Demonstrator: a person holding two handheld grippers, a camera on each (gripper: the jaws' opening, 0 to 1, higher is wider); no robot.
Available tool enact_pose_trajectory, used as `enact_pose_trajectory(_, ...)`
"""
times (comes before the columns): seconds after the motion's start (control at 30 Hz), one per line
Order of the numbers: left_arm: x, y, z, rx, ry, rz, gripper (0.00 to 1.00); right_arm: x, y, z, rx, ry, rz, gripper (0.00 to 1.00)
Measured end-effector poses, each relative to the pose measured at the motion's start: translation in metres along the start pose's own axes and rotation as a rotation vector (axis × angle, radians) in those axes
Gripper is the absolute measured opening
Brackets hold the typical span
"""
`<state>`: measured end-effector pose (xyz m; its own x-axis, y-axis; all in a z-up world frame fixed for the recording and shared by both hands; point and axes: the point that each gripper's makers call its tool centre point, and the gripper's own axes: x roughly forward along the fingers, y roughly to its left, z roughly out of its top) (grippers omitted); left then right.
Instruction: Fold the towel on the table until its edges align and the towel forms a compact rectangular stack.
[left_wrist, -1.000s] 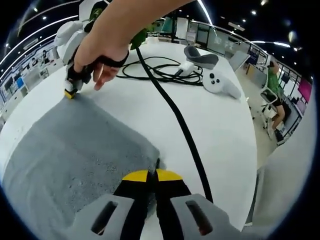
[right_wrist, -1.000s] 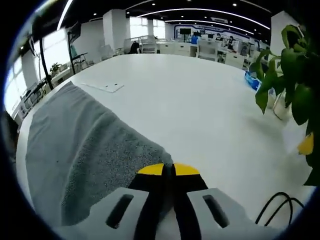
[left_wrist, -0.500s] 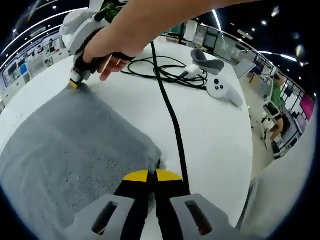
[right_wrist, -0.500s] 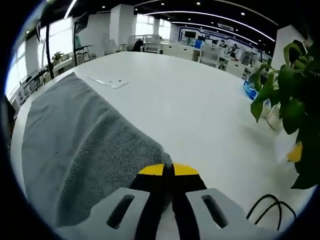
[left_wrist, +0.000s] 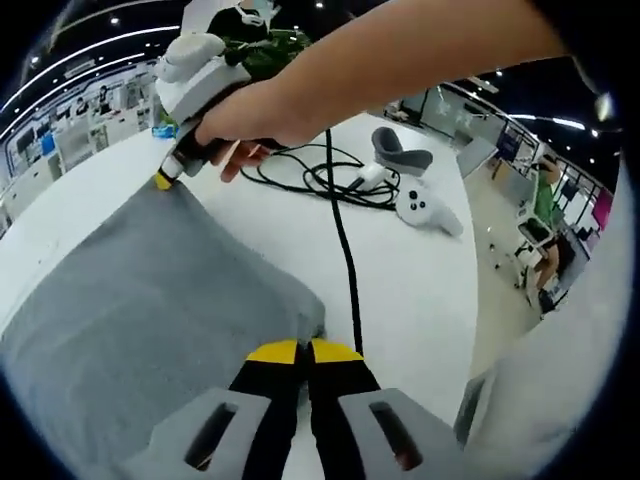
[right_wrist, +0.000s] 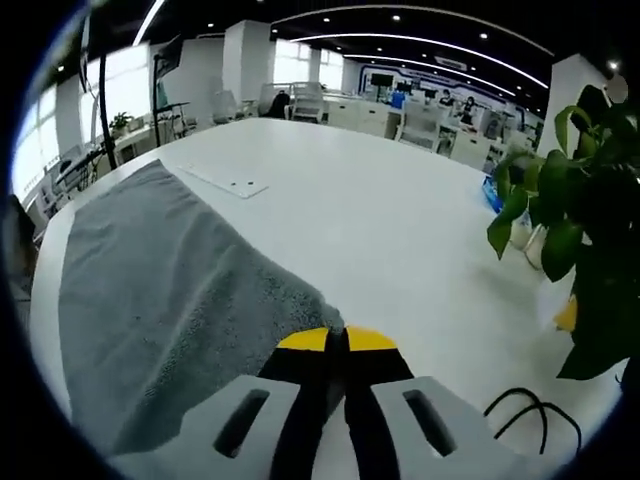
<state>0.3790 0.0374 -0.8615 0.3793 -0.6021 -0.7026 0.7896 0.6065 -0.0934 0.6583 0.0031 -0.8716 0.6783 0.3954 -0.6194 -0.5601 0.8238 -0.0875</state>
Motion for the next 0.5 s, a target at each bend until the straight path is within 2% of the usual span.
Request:
enact_pose_trajectory(0.17,-0.021,0.013,0.001,0.017,-0.008,0.033,0.02,-0.012,0.007,0.014,0.021,-0.020,-0.001,0.01)
enact_pose_trajectory(0.2,-0.024,0.014,0.002,0.019,-0.013,0.034,0.02,-0.025,0.015,0.033,0.015,-0.059,-0.005,0.01)
enact_pose_trajectory(0.23,-0.034,0.014,0.009,0.005,-0.049,0.027,0.02,-0.026,0.015,0.035,0.012,-0.063,-0.005,0.01)
enact_pose_trajectory(0.3,-0.039,0.013,0.012,-0.032,-0.080,0.017,0.02,-0.030,0.017,0.039,0.007,-0.072,-0.007,0.01)
enact_pose_trajectory(0.37,-0.045,0.013,0.007,-0.046,-0.081,0.006,0.02,-0.036,0.020,0.044,0.006,-0.076,-0.018,0.01)
enact_pose_trajectory(0.43,-0.052,0.012,0.001,-0.009,-0.085,0.001,0.02,-0.047,0.025,0.050,0.017,-0.084,-0.029,0.01)
enact_pose_trajectory(0.5,-0.061,0.012,-0.006,-0.016,-0.092,-0.011,0.02,-0.055,0.029,0.056,0.012,-0.097,-0.040,0.01)
